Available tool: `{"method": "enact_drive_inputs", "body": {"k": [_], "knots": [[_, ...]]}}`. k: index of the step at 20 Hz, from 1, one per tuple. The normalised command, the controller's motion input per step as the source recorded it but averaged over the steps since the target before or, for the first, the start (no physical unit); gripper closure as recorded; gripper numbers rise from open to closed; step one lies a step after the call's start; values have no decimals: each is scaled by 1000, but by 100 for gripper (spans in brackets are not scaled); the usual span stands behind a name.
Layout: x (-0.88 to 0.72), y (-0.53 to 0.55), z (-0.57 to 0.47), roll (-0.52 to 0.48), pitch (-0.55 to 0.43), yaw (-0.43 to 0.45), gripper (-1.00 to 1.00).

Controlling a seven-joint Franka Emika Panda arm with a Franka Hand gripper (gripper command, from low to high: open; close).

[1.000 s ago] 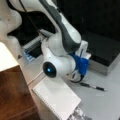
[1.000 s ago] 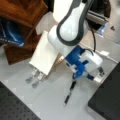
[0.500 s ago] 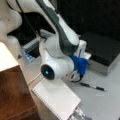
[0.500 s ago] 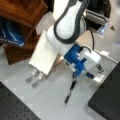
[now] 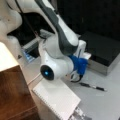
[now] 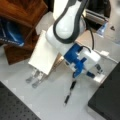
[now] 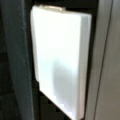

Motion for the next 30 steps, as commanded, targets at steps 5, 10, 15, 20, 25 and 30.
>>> {"method": "enact_drive_inputs", "body": {"k": [5,10,15,20,25,30], "knots": [[-107,-68,-112,144,-101,-29,100],[-115,-46,-117,138,-106,-35,100],[-130,-19,-116,124,-108,-33,100],[-144,17,-117,103,-111,-17,-100],[-153,20,-104,85,-111,-10,-100],[-130,13,-83,83,-119,-14,-100]]}}
